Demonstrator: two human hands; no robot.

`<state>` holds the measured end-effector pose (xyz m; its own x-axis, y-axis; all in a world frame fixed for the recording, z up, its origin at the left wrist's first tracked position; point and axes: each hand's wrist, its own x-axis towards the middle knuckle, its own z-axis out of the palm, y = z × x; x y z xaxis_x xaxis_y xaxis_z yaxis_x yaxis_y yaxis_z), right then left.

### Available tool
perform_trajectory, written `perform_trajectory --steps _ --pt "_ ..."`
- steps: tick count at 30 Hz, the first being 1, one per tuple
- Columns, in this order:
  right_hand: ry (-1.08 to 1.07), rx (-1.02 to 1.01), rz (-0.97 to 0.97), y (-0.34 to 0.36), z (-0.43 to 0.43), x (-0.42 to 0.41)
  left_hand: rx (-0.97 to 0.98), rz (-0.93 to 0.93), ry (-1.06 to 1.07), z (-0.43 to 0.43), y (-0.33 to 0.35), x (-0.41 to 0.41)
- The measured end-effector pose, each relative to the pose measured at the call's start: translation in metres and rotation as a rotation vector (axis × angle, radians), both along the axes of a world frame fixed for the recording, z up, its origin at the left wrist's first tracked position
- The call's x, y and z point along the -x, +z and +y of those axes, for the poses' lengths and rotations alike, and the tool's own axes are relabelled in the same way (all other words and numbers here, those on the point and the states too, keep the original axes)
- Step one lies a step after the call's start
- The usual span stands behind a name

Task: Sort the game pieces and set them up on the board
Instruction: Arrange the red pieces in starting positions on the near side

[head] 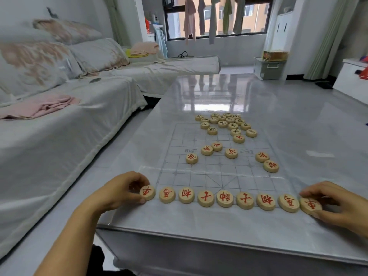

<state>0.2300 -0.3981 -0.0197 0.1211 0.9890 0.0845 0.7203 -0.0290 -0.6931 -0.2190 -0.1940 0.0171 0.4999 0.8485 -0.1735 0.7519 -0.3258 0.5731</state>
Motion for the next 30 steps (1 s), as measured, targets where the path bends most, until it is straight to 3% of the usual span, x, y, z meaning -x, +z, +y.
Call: perform_trajectory --steps 30 --pt "-0.039 0.034 0.066 0.006 0.001 0.009 0.022 0.008 -0.039 -0.001 -0.001 -0.008"
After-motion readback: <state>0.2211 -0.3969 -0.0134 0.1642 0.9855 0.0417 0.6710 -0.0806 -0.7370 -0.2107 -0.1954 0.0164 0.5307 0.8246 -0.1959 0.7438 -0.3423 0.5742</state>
